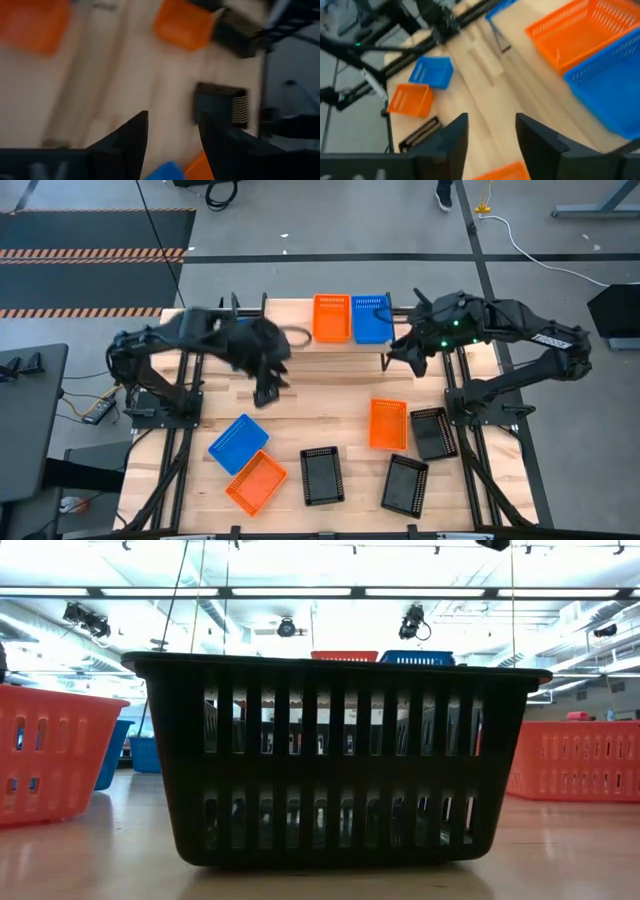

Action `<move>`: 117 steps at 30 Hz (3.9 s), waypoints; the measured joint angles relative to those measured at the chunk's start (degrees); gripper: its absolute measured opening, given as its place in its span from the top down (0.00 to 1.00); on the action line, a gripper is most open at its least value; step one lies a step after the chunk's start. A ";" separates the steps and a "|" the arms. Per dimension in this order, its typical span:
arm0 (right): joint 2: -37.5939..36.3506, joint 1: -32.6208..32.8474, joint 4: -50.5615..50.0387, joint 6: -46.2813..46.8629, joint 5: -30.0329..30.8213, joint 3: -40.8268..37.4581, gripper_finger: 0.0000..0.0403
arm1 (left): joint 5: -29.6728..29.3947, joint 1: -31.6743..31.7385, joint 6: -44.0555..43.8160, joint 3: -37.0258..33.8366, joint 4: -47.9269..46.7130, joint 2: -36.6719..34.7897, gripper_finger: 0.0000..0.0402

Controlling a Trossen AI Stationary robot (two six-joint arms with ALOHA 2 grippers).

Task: Stack baskets on shelf by color
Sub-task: Put the bottom left black bin on the shelf

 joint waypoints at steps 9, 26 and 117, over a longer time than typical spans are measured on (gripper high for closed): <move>0.10 5.09 -4.20 2.19 -0.04 0.00 0.44 | -2.76 -13.68 -8.45 0.00 13.89 8.65 0.54; -2.03 10.92 -11.12 1.09 -0.58 -0.04 0.43 | -4.52 -28.14 -22.99 0.00 27.75 26.75 0.56; -2.40 11.21 -10.95 12.63 15.45 -0.07 0.43 | -16.38 13.88 32.04 0.04 -2.29 8.32 0.97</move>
